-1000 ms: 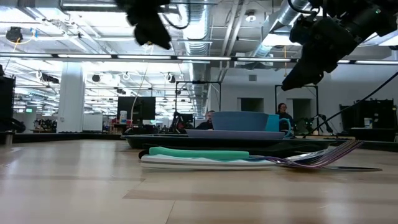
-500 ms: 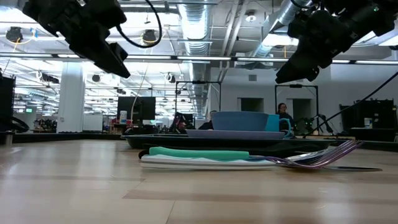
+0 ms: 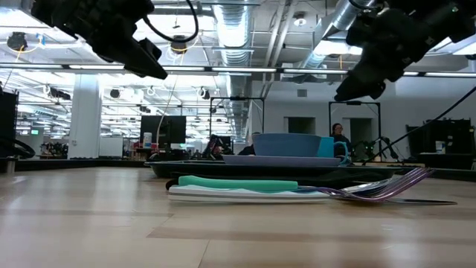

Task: Set up tray
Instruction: Put the black napkin to the left of the violet plate on the black tray

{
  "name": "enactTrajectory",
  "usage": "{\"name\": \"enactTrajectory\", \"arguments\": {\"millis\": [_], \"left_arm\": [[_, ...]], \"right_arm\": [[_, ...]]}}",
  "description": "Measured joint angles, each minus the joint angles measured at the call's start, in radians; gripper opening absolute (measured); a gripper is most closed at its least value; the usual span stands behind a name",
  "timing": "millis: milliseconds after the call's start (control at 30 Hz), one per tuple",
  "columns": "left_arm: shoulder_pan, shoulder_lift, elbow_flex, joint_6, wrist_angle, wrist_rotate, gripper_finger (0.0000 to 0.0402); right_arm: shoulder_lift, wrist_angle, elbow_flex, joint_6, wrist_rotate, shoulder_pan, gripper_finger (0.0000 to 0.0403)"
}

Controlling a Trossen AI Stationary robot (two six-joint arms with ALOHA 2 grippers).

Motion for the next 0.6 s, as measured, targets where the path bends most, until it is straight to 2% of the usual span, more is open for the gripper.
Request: {"name": "enactTrajectory", "arguments": {"millis": [267,500,600], "left_arm": [[0.0,0.0,0.0,0.132,0.002,0.0,0.0128],[0.0,0.0,0.0,0.337,0.002,0.0,0.0128],[0.0,0.0,0.0,0.354,0.002,0.001,0.0128]], "right_arm": [[0.0,-0.006,0.0,-0.105,0.002,0.087,0.0127],[0.0,0.003,0.0,-0.131,0.003,0.094,0.0127],[0.0,0.002,0.0,-0.138,0.004,0.094,0.0127]]}}
